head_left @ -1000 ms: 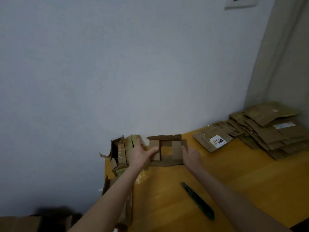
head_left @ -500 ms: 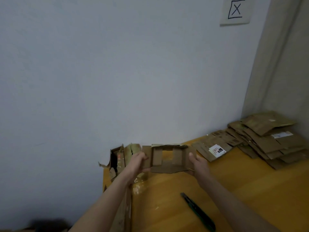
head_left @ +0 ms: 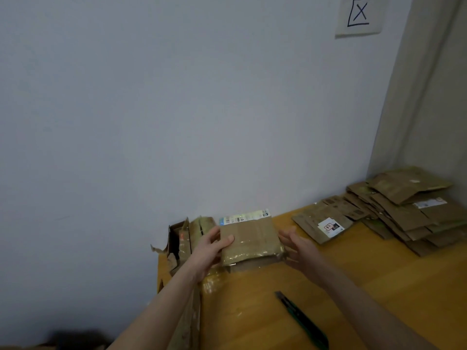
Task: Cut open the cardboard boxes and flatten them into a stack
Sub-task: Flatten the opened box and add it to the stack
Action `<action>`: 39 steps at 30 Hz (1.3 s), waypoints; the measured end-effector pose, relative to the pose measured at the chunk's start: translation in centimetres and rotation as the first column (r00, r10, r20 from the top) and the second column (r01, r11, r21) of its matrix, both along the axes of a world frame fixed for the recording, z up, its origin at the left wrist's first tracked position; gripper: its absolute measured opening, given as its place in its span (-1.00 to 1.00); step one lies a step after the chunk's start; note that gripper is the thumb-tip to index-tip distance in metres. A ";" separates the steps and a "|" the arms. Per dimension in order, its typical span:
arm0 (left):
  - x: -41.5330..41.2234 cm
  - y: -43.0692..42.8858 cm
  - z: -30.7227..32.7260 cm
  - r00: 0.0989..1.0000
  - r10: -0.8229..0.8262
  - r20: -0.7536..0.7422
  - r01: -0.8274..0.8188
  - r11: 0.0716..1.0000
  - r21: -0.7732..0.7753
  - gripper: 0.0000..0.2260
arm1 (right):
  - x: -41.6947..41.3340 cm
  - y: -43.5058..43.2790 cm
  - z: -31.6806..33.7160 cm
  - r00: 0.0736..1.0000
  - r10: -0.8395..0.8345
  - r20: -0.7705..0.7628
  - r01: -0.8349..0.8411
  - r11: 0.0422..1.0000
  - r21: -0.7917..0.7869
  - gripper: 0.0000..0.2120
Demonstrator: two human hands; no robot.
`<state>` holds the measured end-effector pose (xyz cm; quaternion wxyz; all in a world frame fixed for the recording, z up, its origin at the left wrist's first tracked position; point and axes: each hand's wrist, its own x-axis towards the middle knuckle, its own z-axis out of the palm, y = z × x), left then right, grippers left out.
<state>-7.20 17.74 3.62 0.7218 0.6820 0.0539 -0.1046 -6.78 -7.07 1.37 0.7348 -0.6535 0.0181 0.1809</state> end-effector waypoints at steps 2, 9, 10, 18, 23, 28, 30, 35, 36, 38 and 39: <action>-0.1 -0.6 0.1 0.986 -0.057 0.158 0.030 0.985 0.167 -0.72 | -0.2 0.2 0.1 0.999 -0.024 -0.037 0.023 0.999 -0.023 -0.45; -1.5 -2.0 0.6 0.650 -0.346 0.677 -0.347 0.657 0.669 -0.81 | 0.0 -0.2 -0.2 0.973 -0.065 -0.221 0.124 0.958 0.261 -0.49; -1.8 -2.0 0.5 0.582 -0.404 0.706 -0.394 0.619 0.680 -0.85 | 0.1 -0.3 -0.1 0.975 -0.057 -0.216 0.113 0.959 0.258 -0.50; -3.0 -2.2 0.4 0.356 -0.610 0.708 -0.444 0.556 0.702 -0.77 | -0.7 0.5 1.2 0.998 -0.025 -0.053 0.012 0.974 -0.226 -0.69; -2.8 -2.0 -0.1 0.513 -0.540 0.667 -0.363 0.568 0.739 -0.84 | -0.2 1.3 0.6 0.988 -0.157 -0.002 0.151 0.951 -0.270 -0.90; -2.2 -1.2 0.1 0.943 -0.149 0.299 -0.023 0.864 0.503 -0.77 | -0.3 1.7 0.4 0.926 -0.369 -0.075 0.361 0.927 -0.104 -0.83; -1.8 -1.5 0.4 0.993 -0.008 0.118 -0.031 0.946 0.323 -0.62 | -0.4 2.3 0.1 0.931 -0.365 0.030 0.363 0.909 -0.205 -0.82; -0.3 -3.4 0.4 0.987 0.091 -0.134 -0.020 0.890 0.455 -0.39 | -1.1 3.8 -0.3 0.925 -0.290 0.244 0.363 0.863 -0.351 -0.68; 0.0 -3.5 0.2 0.986 0.101 -0.129 -0.028 0.879 0.476 -0.41 | -1.2 4.0 -0.4 0.926 -0.277 0.258 0.355 0.871 -0.338 -0.71; 0.4 -3.5 -0.6 0.984 0.155 -0.088 -0.086 0.845 0.528 -0.51 | -1.4 4.2 -0.4 0.932 -0.262 0.250 0.330 0.899 -0.288 -0.78; 0.5 -3.4 -0.9 0.981 0.181 -0.073 -0.110 0.822 0.559 -0.58 | -1.5 4.2 -0.5 0.938 -0.252 0.240 0.311 0.915 -0.256 -0.79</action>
